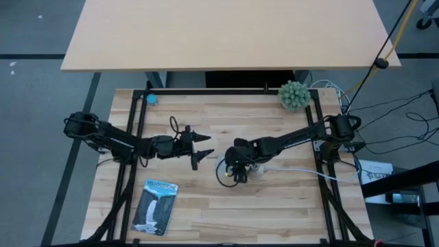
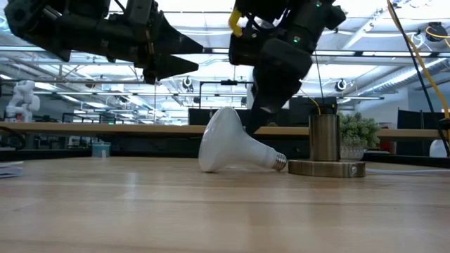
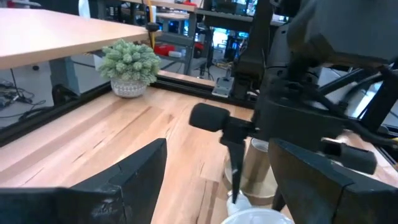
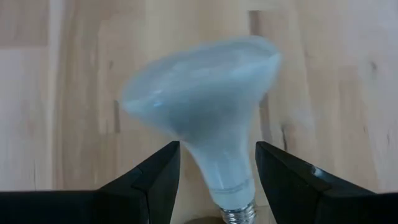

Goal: Screw lightbulb
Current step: Insert the lightbulb into the bronze lamp socket

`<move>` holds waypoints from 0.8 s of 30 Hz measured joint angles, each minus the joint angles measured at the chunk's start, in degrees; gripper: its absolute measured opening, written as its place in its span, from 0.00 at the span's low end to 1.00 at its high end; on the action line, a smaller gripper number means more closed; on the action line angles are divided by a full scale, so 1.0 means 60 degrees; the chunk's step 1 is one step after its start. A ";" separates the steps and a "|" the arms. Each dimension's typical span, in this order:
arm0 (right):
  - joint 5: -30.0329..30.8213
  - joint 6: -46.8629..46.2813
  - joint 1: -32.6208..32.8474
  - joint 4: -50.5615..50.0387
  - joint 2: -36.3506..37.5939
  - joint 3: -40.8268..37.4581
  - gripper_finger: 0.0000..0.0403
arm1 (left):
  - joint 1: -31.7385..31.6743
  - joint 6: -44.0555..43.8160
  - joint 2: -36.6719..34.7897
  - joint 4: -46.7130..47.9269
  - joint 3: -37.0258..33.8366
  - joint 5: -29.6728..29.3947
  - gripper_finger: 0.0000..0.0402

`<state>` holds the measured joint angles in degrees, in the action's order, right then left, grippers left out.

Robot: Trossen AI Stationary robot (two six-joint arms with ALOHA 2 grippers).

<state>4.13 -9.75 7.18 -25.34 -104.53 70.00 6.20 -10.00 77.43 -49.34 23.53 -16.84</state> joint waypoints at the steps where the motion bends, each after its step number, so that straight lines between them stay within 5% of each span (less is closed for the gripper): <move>1: 0.0001 0.0246 0.0007 0.0029 -0.0008 0.0000 0.50 | 0.0000 0.0000 0.0000 -0.0003 0.0000 0.0000 0.71; 11: 0.0026 0.0963 -0.0292 0.0565 -0.1127 -0.0001 0.50 | -0.0007 0.0000 0.0004 -0.0011 0.0004 -0.0004 0.71; 15: 0.0070 0.0453 -0.0382 0.0673 -0.1348 -0.0007 0.38 | -0.0007 0.0004 0.0004 0.0028 0.0004 -0.0004 0.71; 24: 0.0564 -0.0082 -0.0339 0.0069 0.0072 -0.0007 0.34 | -0.0110 0.0007 0.0004 0.0135 0.0004 -0.0007 0.71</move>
<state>7.52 -10.24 5.15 -24.93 -104.10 69.95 5.53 -9.96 77.45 -48.53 23.55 -16.88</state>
